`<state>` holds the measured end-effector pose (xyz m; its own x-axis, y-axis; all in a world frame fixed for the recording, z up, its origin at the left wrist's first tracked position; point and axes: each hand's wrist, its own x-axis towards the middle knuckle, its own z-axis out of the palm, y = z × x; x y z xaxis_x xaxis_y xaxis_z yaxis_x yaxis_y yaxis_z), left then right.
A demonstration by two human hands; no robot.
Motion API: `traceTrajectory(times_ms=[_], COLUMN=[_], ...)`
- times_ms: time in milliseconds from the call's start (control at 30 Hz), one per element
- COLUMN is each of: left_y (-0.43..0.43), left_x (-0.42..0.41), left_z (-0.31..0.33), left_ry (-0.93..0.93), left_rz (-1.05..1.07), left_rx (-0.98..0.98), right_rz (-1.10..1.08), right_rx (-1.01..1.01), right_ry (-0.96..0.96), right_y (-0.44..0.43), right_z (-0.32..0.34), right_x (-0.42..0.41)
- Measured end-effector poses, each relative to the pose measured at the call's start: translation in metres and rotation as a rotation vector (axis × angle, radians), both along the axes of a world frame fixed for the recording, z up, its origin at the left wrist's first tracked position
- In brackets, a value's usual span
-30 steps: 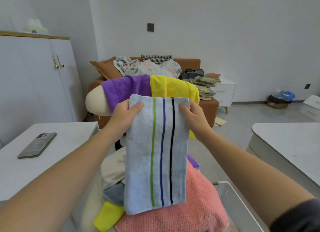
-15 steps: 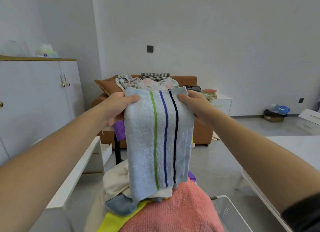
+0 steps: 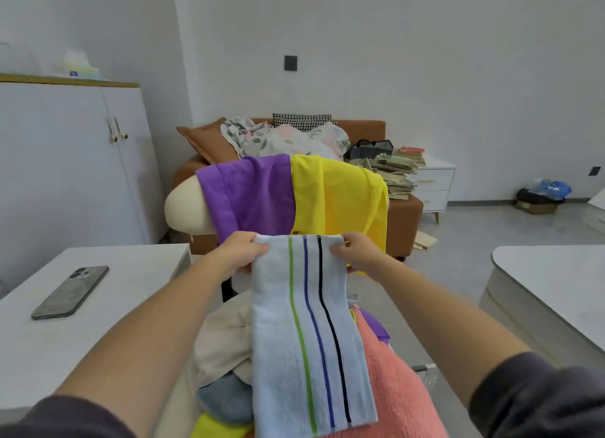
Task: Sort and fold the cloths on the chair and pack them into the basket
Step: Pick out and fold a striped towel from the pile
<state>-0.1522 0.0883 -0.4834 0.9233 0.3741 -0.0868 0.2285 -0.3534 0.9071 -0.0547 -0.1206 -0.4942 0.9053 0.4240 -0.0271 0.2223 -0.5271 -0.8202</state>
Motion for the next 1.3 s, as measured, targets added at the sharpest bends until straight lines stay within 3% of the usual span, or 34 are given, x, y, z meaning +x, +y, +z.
traceTrajectory(times_ms=[133,333,467,633,700,800,933,1033,1100,1200,1300], left_y=[0.008,0.001,-0.006,-0.013,-0.014,-0.023,-0.031,-0.027,-0.028,-0.04,-0.044], left_x=[0.008,-0.03,-0.066,-0.086,-0.086,-0.081,-0.063,-0.052,-0.045,-0.046,-0.05], left_z=[-0.03,-0.054,-0.073,-0.1,-0.107,-0.102,-0.092,-0.088,-0.088,-0.083,-0.081], left_ry=[-0.172,-0.392,-0.416,-0.326,-0.268,-0.192,0.064,0.22,0.187,-0.038,-0.224], left_rz=[0.003,-0.083,-0.21,-0.214,-0.168,0.006,0.211,0.243,0.228,0.165,0.095], left_rx=[0.233,0.304,0.427,0.434,0.354,0.122,-0.188,-0.366,-0.425,-0.418,-0.373], right_rz=[0.001,0.12,0.163,0.16,0.151,0.109,-0.009,-0.077,-0.107,-0.089,-0.025], right_rx=[-0.02,0.158,0.148,0.116,0.109,0.225,0.125,0.113,0.106,0.063,0.26], right_ry=[-0.121,-0.229,-0.216,-0.196,-0.113,0.163,0.141,0.214,0.258,0.319,0.329], right_y=[-0.005,-0.027,-0.045,-0.06,-0.063,-0.062,-0.051,-0.039,-0.033,-0.027,-0.028], right_z=[-0.026,-0.045,-0.067,-0.087,-0.092,-0.088,-0.081,-0.081,-0.078,-0.071,-0.071], right_x=[0.009,-0.018,-0.036,-0.059,-0.063,-0.066,-0.057,-0.05,-0.047,-0.04,-0.038])
